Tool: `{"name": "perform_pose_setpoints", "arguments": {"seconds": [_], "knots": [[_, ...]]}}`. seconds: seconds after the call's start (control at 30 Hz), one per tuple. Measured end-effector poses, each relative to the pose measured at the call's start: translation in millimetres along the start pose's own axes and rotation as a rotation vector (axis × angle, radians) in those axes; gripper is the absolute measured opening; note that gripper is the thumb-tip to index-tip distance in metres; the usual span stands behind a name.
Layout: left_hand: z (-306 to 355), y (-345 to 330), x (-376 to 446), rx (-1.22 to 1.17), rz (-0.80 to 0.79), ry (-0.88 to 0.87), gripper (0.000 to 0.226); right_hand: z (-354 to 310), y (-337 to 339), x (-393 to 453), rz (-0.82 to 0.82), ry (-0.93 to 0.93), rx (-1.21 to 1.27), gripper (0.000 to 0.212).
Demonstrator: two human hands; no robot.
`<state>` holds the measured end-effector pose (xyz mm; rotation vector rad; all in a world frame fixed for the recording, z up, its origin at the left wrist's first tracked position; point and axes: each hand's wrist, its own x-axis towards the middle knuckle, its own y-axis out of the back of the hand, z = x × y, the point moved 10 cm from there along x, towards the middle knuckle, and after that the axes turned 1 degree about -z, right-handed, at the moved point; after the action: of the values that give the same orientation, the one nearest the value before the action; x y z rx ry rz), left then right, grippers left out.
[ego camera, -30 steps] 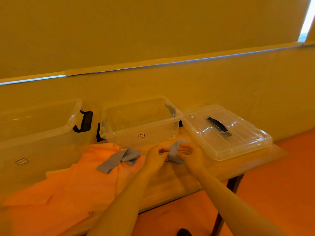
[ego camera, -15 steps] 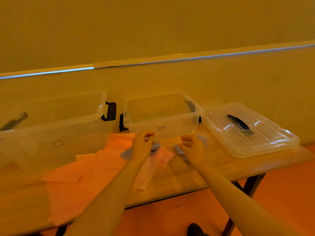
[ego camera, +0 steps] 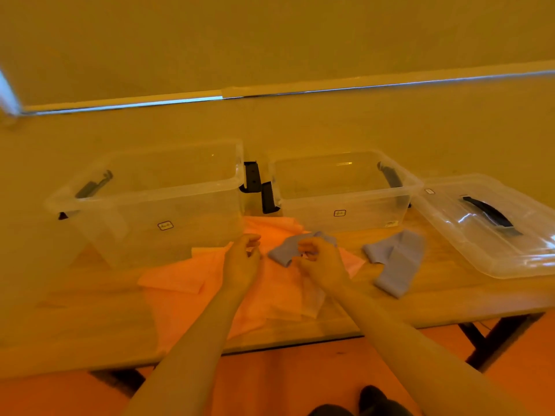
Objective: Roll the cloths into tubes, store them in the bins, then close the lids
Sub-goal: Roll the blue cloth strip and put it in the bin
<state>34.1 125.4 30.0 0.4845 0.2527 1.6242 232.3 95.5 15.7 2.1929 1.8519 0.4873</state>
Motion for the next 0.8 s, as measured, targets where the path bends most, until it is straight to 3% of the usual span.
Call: {"name": "perform_pose_setpoints", "arguments": {"seconds": [0.37, 0.8], "knots": [[-11.6, -14.4, -0.3, 0.008, -0.223, 0.03, 0.046, 4.0, -32.9, 6.6, -0.007, -0.049, -0.072, 0.043], [1.5, -19.7, -6.8, -0.002, -0.246, -0.014, 0.039, 8.7, -21.6, 1.0, 0.061, -0.061, 0.148, 0.03]]}}
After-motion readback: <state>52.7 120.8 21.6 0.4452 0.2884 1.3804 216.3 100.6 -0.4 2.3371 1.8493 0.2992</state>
